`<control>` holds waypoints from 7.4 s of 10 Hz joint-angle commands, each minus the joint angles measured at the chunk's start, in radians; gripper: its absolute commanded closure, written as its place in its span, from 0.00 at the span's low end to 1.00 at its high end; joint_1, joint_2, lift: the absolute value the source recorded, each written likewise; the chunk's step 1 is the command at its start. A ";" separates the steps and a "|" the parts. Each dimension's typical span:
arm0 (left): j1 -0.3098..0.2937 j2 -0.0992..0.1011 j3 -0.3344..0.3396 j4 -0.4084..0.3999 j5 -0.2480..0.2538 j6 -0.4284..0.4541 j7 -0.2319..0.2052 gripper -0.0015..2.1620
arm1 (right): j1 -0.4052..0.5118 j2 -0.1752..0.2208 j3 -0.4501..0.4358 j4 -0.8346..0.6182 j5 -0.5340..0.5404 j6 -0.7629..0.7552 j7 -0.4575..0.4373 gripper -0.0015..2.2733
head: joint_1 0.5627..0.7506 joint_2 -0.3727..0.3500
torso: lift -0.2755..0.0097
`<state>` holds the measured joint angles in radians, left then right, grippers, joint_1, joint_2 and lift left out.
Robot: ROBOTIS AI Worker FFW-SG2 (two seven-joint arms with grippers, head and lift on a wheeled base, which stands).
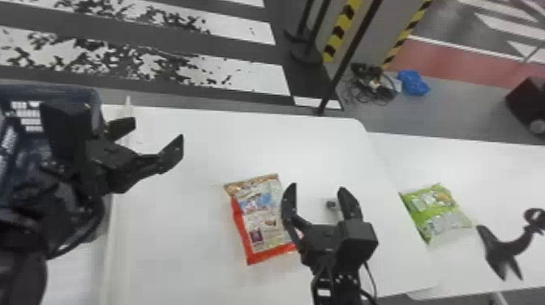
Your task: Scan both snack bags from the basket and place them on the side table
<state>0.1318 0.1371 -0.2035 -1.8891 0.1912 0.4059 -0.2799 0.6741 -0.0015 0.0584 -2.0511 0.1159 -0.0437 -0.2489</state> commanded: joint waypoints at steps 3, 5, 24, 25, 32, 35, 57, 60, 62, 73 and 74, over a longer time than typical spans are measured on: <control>0.117 0.061 0.202 -0.036 0.028 -0.222 0.028 0.04 | -0.007 0.002 0.018 0.000 0.024 0.015 0.059 0.47 | 0.70 0.35 | 0.70; 0.193 0.072 0.285 -0.036 0.067 -0.345 0.025 0.04 | -0.019 0.002 0.026 -0.008 0.042 0.150 0.073 0.97 | 0.70 0.46 | 0.70; 0.318 0.065 0.358 -0.013 0.125 -0.450 -0.024 0.04 | -0.103 0.002 0.040 0.014 0.107 0.381 0.191 0.99 | 0.70 0.62 | 0.70; 0.318 0.067 0.358 -0.013 0.128 -0.450 -0.024 0.04 | -0.105 0.002 0.069 0.029 0.120 0.387 0.191 0.99 | 0.70 0.64 | 0.70; 0.318 0.064 0.357 -0.001 0.132 -0.453 -0.028 0.04 | -0.211 0.002 0.227 0.193 0.217 0.399 0.226 0.99 | 0.70 0.82 | 0.70; 0.318 0.064 0.358 0.001 0.134 -0.453 -0.030 0.04 | -0.255 0.002 0.222 0.276 0.219 0.405 0.226 0.99 | 0.70 0.85 | 0.70; 0.310 0.061 0.355 0.011 0.139 -0.453 -0.038 0.04 | -0.186 0.002 0.133 0.221 0.235 0.414 0.241 0.99 | 0.70 0.76 | 0.70; 0.312 0.062 0.352 0.010 0.140 -0.453 -0.038 0.04 | -0.148 0.002 0.161 0.092 0.206 0.381 0.243 0.87 | 0.70 0.77 | 0.70; 0.313 0.069 0.354 0.005 0.142 -0.453 -0.038 0.04 | -0.128 0.002 0.100 -0.027 0.199 0.408 0.241 0.04 | 0.70 0.78 | 0.70; 0.308 0.078 0.346 0.007 0.148 -0.443 -0.038 0.04 | -0.266 0.002 -0.427 0.097 0.042 0.782 0.497 0.02 | 0.70 0.25 | 0.70; 0.310 0.078 0.348 0.007 0.148 -0.443 -0.038 0.04 | -0.294 -0.005 -0.425 0.126 0.042 0.807 0.502 0.05 | 0.70 0.25 | 0.70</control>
<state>0.4406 0.2141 0.1434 -1.8822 0.3390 -0.0376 -0.3175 0.3947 -0.0030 -0.3667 -1.9413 0.1581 0.7488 0.2533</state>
